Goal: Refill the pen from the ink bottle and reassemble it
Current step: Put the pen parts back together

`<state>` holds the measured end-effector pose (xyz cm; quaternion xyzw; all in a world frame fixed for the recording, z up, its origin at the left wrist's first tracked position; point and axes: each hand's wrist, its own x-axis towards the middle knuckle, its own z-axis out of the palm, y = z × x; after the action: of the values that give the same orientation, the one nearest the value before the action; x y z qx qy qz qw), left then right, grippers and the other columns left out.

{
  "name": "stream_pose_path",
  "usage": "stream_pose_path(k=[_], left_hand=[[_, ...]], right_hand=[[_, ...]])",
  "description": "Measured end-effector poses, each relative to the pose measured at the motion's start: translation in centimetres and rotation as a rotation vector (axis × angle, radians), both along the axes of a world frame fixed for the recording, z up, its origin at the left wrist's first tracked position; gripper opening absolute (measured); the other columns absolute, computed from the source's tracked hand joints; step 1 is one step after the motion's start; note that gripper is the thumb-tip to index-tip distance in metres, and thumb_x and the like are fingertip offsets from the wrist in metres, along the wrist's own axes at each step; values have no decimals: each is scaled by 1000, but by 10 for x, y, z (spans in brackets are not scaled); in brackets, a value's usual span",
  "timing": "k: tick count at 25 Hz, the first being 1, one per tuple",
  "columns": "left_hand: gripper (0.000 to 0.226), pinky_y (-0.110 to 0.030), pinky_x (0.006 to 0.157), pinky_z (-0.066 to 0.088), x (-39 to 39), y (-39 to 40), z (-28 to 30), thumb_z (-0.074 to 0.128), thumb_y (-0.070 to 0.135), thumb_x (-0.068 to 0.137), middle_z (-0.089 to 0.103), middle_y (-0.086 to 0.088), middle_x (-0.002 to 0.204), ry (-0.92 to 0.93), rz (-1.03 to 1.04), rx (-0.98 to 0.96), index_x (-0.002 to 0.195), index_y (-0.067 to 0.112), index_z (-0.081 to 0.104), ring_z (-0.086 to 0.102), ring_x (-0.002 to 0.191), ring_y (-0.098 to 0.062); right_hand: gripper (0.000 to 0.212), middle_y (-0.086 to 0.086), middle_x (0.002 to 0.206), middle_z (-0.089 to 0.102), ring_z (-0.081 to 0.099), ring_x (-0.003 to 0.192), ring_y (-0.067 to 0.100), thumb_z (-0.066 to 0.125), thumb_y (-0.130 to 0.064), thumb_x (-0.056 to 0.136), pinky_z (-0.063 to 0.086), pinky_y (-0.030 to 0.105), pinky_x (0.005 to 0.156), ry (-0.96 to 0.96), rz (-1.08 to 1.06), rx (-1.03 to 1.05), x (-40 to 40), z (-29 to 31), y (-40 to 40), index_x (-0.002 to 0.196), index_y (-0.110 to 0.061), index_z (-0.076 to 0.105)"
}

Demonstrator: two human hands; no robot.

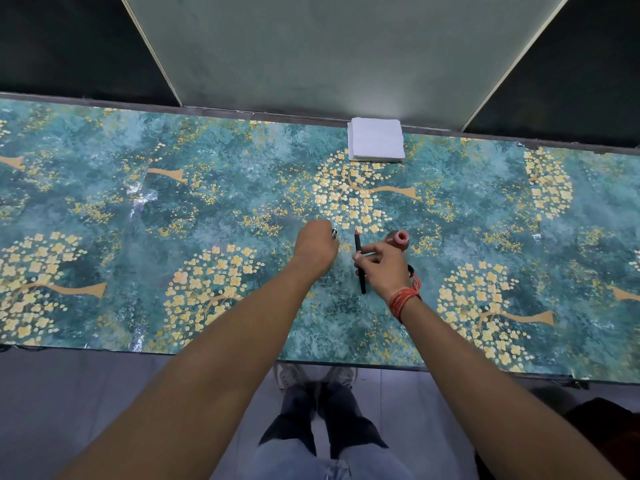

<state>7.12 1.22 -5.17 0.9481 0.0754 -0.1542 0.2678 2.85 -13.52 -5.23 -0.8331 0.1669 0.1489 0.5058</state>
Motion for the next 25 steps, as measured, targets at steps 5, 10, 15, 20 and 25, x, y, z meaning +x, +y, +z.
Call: stream_pose_path(k=[5,10,15,20,25], left_hand=[[14,-32,65,59,-1,7,7,61,8,91,67,-17,78,195,807,-1033,81,-1,64,65,66,-23],[11,-33,74,59,-2,11,17,54,4,95,65,-13,77,231,883,-1248,88,-2,59,65,72,-24],[14,-31,71,61,-3,14,20,55,3,94,64,-12,73,231,828,-1250,81,1,60,65,69,-23],[9,-28,67,61,-10,9,18,63,4,89,68,-16,82,240,602,-1105,93,-4,64,69,70,-24],[7,-31,69,62,-10,2,19,66,3,87,70,-16,85,262,554,-1098,92,-2,66,70,71,-24]], right_hand=[[12,14,76,73,71,65,25,64,-15,89,61,41,65,-53,77,28,-11,14,7,97,-11,71],[15,12,70,73,65,55,17,64,-16,88,56,32,54,-55,87,-23,-12,17,18,98,-12,73],[15,13,70,73,65,55,20,64,-18,88,59,34,52,-38,78,-40,-6,21,17,99,-13,73],[13,14,70,72,65,54,22,66,-16,87,60,38,52,-9,49,4,-2,24,19,96,-11,73],[6,14,72,73,70,58,27,68,-11,86,62,45,60,8,-22,55,4,20,16,87,-6,71]])
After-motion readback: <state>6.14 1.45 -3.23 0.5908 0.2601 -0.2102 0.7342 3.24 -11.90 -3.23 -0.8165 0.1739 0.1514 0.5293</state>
